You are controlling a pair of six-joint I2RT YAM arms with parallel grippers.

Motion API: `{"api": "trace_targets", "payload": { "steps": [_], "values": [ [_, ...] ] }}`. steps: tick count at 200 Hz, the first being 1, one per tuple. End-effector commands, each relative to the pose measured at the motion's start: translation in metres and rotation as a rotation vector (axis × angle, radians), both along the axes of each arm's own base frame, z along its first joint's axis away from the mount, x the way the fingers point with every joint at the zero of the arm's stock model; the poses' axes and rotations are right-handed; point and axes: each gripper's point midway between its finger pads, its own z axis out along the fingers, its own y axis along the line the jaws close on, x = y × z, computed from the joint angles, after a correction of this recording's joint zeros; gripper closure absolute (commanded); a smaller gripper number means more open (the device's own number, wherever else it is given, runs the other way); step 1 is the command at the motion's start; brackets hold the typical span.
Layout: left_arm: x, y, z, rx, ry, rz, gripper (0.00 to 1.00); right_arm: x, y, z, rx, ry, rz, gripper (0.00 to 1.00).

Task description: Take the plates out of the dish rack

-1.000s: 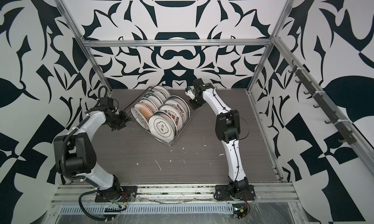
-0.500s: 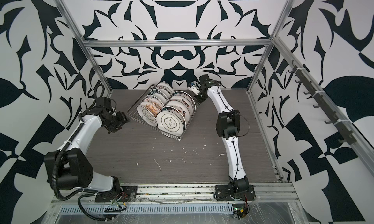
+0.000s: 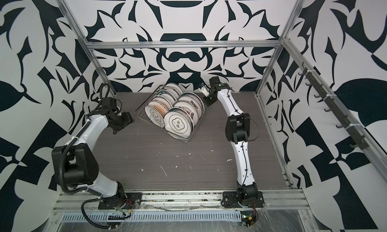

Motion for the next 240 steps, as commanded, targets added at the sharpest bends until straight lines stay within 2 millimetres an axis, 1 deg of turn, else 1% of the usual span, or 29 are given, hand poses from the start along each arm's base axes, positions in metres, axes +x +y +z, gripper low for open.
{"api": "trace_targets", "payload": {
  "steps": [1, 3, 4, 7, 32, 41, 53, 73, 95, 104, 123, 131, 148, 150, 157, 168, 175, 179, 183, 185, 196, 222, 240],
  "values": [
    [0.032, 0.008, 0.024, 0.070, -0.106, -0.055, 0.25, 0.032, -0.018, 0.049, 0.074, -0.169, -0.085, 0.78],
    [0.033, 0.008, 0.022, 0.072, -0.103, -0.059, 0.24, 0.031, -0.018, 0.050, 0.078, -0.168, -0.085, 0.77],
    [0.034, 0.008, 0.025, 0.074, -0.111, -0.060, 0.24, 0.031, -0.017, 0.049, 0.079, -0.167, -0.084, 0.77],
    [0.036, 0.008, 0.023, 0.075, -0.107, -0.064, 0.24, 0.031, -0.018, 0.050, 0.082, -0.166, -0.082, 0.77],
    [0.058, 0.004, 0.030, 0.071, -0.133, -0.127, 0.23, 0.028, -0.017, 0.052, 0.096, -0.161, -0.075, 0.73],
    [0.066, 0.001, 0.028, 0.063, -0.137, -0.157, 0.24, 0.027, -0.016, 0.051, 0.102, -0.152, -0.073, 0.71],
    [0.076, -0.002, 0.027, 0.061, -0.140, -0.189, 0.25, 0.025, -0.017, 0.052, 0.113, -0.144, -0.073, 0.62],
    [0.088, -0.007, 0.022, 0.046, -0.140, -0.237, 0.27, 0.021, -0.018, 0.055, 0.141, -0.128, -0.078, 0.60],
    [0.099, -0.015, 0.022, 0.018, -0.155, -0.293, 0.31, 0.018, -0.020, 0.058, 0.155, -0.121, -0.087, 0.55],
    [0.103, -0.017, 0.022, 0.010, -0.158, -0.308, 0.32, 0.016, -0.021, 0.060, 0.162, -0.114, -0.096, 0.50],
    [0.109, -0.023, 0.022, -0.018, -0.166, -0.341, 0.35, 0.014, -0.023, 0.065, 0.185, -0.112, -0.114, 0.49],
    [0.110, -0.028, 0.023, -0.029, -0.175, -0.360, 0.35, 0.012, -0.023, 0.068, 0.199, -0.111, -0.117, 0.43],
    [0.114, -0.032, 0.020, -0.026, -0.174, -0.386, 0.37, 0.008, -0.022, 0.072, 0.224, -0.110, -0.130, 0.40],
    [0.114, -0.032, 0.020, -0.027, -0.175, -0.391, 0.37, 0.008, -0.022, 0.073, 0.227, -0.112, -0.131, 0.39],
    [0.115, -0.035, 0.019, -0.032, -0.173, -0.407, 0.38, 0.006, -0.021, 0.074, 0.239, -0.110, -0.134, 0.30],
    [0.116, -0.038, 0.016, -0.035, -0.165, -0.428, 0.39, 0.004, -0.021, 0.078, 0.257, -0.110, -0.143, 0.26],
    [0.117, -0.040, 0.013, -0.034, -0.156, -0.438, 0.40, 0.003, -0.020, 0.080, 0.267, -0.108, -0.151, 0.11],
    [0.118, -0.041, 0.012, -0.035, -0.154, -0.445, 0.40, 0.002, -0.020, 0.083, 0.274, -0.109, -0.157, 0.08],
    [0.118, -0.042, 0.012, -0.037, -0.153, -0.451, 0.40, 0.001, -0.020, 0.083, 0.278, -0.105, -0.162, 0.02],
    [0.119, -0.043, 0.012, -0.038, -0.153, -0.453, 0.40, 0.001, -0.020, 0.084, 0.280, -0.108, -0.164, 0.01],
    [0.121, -0.046, 0.011, -0.040, -0.154, -0.465, 0.41, -0.001, -0.020, 0.086, 0.297, -0.104, -0.178, 0.01],
    [0.126, -0.057, 0.002, -0.027, -0.140, -0.496, 0.44, -0.006, -0.020, 0.089, 0.337, -0.093, -0.222, 0.00],
    [0.132, -0.057, -0.005, -0.018, -0.122, -0.495, 0.47, -0.010, -0.023, 0.089, 0.373, -0.070, -0.269, 0.01]
  ]
}}
